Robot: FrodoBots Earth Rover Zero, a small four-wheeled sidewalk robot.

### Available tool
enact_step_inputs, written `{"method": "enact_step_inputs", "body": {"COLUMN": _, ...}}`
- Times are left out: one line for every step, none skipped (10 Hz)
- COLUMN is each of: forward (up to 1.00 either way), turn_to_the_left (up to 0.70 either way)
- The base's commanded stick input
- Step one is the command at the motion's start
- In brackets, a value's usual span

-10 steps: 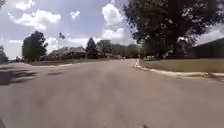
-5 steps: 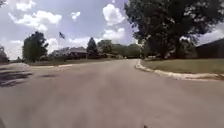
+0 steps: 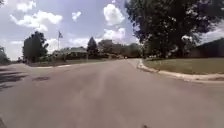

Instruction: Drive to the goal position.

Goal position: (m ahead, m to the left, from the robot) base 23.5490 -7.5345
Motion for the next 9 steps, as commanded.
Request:
{"method": "enact_step_inputs", "body": {"forward": 0.85, "turn_to_the_left": 0.0}}
{"method": "enact_step_inputs", "body": {"forward": 0.85, "turn_to_the_left": 0.0}}
{"method": "enact_step_inputs", "body": {"forward": 0.85, "turn_to_the_left": 0.0}}
{"method": "enact_step_inputs", "body": {"forward": 0.85, "turn_to_the_left": 0.0}}
{"method": "enact_step_inputs", "body": {"forward": 0.85, "turn_to_the_left": 0.0}}
{"method": "enact_step_inputs", "body": {"forward": 0.85, "turn_to_the_left": 0.0}}
{"method": "enact_step_inputs", "body": {"forward": 0.85, "turn_to_the_left": 0.0}}
{"method": "enact_step_inputs", "body": {"forward": 0.85, "turn_to_the_left": 0.0}}
{"method": "enact_step_inputs", "body": {"forward": 0.85, "turn_to_the_left": 0.0}}
